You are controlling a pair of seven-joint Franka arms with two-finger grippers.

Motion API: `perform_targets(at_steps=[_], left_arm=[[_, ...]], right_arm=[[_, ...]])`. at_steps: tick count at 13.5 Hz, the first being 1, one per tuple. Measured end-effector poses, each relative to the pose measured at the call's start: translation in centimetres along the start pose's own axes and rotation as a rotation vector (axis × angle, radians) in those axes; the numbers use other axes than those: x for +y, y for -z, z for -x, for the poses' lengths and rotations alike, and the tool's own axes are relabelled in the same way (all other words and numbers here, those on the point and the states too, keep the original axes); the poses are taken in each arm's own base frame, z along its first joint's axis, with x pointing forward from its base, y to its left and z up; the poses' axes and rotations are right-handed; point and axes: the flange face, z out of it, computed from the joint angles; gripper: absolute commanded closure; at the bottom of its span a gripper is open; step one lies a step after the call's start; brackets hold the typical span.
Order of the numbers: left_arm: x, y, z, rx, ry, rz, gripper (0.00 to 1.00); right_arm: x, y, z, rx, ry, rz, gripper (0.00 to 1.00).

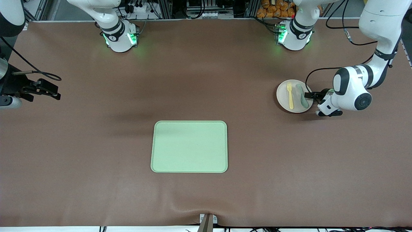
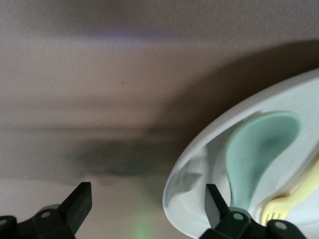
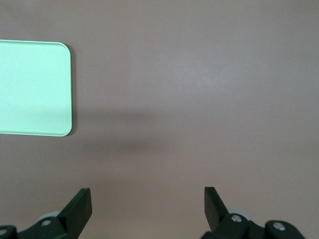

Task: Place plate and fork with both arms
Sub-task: 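Lower the left gripper and pinch the white plate's rim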

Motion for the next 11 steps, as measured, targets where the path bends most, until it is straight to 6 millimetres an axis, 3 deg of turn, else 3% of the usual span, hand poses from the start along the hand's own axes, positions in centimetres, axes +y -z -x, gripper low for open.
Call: perform_targets(at_steps=[1,3,5,9,11], left_arm=[[0.0,-0.1,0.1,-0.003,0.0,0.0,0.0],[0.1,-0.2,0.1,-0.004,-0.001,0.0,0.43],[0.1,-0.2,0.1,-0.003,-0.003,0.0,0.66],[0.6,0.4,0.1,0.01,-0.013,-0.004,0.95],[0.9,1.2,0.2,0.024,-0.023,-0.008,1.0]], right_arm=[[0.0,0.0,0.0,0.0,0.0,0.0,0.0],[0.0,0.0,0.0,0.0,0.0,0.0,0.0],[0.0,0.0,0.0,0.0,0.0,0.0,0.0],[0.0,0.0,0.0,-0.001,0.0,0.0,0.0],[0.0,0.0,0.0,-0.001,0.0,0.0,0.0]])
